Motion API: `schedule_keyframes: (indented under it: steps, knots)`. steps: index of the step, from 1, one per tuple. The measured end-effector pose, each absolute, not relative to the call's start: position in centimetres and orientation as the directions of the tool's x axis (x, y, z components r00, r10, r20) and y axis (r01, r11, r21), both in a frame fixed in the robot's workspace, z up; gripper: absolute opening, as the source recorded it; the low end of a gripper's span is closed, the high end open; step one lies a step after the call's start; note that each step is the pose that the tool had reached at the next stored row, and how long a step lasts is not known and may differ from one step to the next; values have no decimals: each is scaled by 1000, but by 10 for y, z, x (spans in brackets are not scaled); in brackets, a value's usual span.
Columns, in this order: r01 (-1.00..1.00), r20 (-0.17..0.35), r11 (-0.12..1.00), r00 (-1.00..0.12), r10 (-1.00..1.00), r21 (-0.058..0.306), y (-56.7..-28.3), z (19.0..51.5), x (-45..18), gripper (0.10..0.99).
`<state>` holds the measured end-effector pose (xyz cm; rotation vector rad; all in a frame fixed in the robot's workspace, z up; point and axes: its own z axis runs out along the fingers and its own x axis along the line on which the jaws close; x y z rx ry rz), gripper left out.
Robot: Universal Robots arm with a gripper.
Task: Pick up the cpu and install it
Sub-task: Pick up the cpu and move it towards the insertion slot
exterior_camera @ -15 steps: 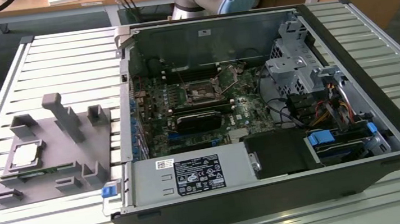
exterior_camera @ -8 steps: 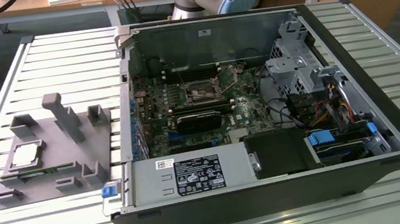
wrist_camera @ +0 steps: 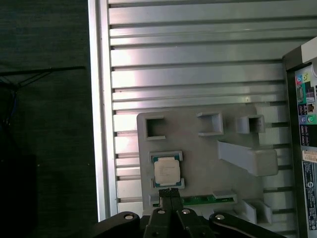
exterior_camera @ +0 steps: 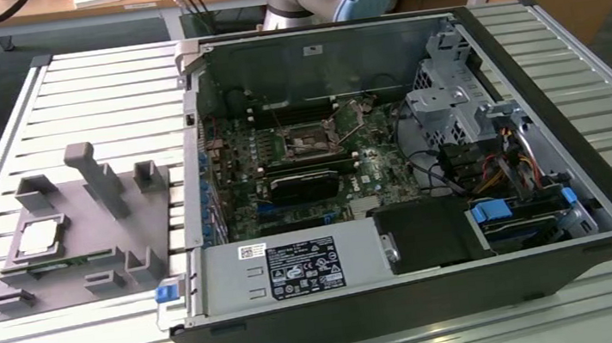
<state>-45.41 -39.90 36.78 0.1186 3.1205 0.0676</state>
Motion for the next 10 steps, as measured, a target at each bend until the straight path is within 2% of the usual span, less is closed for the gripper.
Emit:
schedule_keyframes:
  steps: [10]
  knots:
    - [75,-16,996,-997,76,44,-399,366,-454,106]
